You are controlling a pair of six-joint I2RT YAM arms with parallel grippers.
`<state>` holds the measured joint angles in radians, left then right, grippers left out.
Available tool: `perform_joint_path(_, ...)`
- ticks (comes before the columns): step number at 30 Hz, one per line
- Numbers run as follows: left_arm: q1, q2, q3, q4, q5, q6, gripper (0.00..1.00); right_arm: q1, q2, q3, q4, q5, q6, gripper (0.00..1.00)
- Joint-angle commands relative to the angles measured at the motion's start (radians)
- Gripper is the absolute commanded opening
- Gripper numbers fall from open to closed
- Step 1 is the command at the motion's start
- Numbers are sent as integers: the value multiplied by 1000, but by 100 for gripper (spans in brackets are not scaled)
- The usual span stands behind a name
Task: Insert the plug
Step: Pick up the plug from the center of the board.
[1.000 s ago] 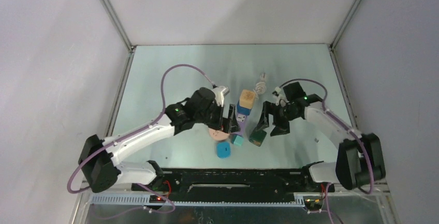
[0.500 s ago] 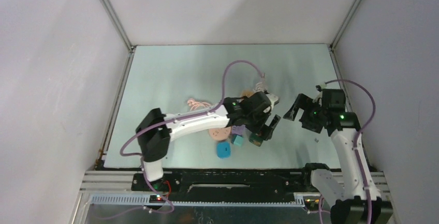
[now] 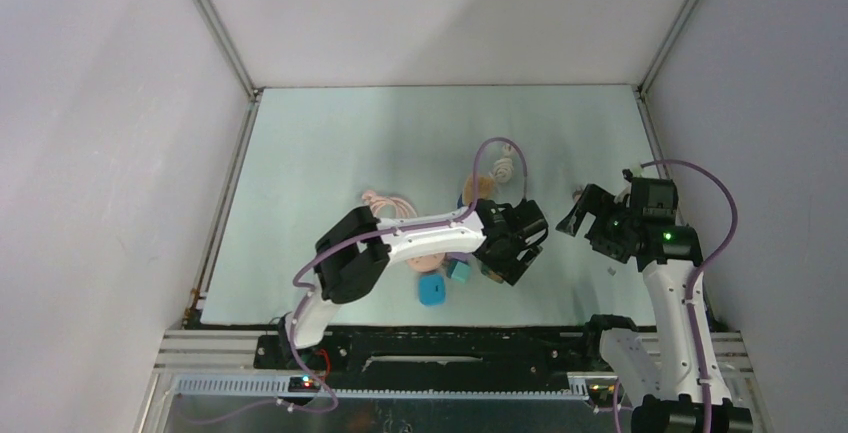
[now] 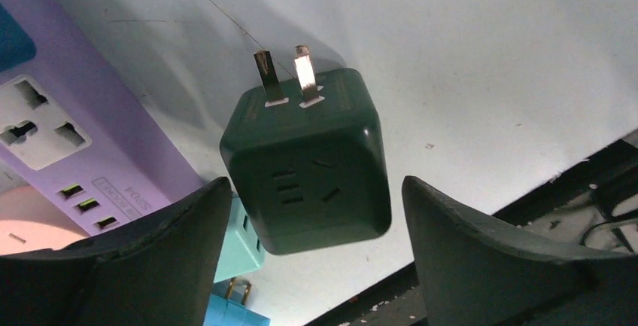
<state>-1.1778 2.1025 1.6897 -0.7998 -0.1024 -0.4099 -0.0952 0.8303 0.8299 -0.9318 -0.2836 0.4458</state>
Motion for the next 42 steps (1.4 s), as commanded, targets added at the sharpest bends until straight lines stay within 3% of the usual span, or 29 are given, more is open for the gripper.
perform_joint_path(1, -1, 31, 72, -5, -8, -4, 81, 11, 3, 3, 13, -7, 14, 99)
perform_joint_path(4, 0, 41, 78, 11, 16, 14, 63, 15, 6, 3, 22, -19, 16, 99)
perform_joint_path(6, 0, 24, 66, 30, 24, 28, 46, 15, 5, 4, 31, -34, 21, 98)
perform_joint_path(8, 0, -17, 49, 47, 7, 41, 36, 14, 5, 6, 37, -51, 30, 98)
perform_joint_path(12, 1, -176, -8, 64, -89, 85, 23, 17, 66, 79, -8, -101, 0, 100)
perform_joint_path(17, 8, -429, -129, 139, -140, 254, 17, 25, 108, 190, -43, -222, -75, 100)
perform_joint_path(22, 41, -582, -274, 195, -32, 481, 3, 87, 187, 257, -63, -436, -132, 100)
perform_joint_path(28, 81, -671, -326, 177, 86, 603, 2, 244, 202, 266, 93, -531, -17, 100)
perform_joint_path(34, 87, -691, -311, 160, 90, 652, 0, 352, 265, 266, 225, -631, 119, 99)
perform_joint_path(42, 87, -679, -246, 164, 120, 694, 0, 437, 375, 255, 302, -651, 158, 100)
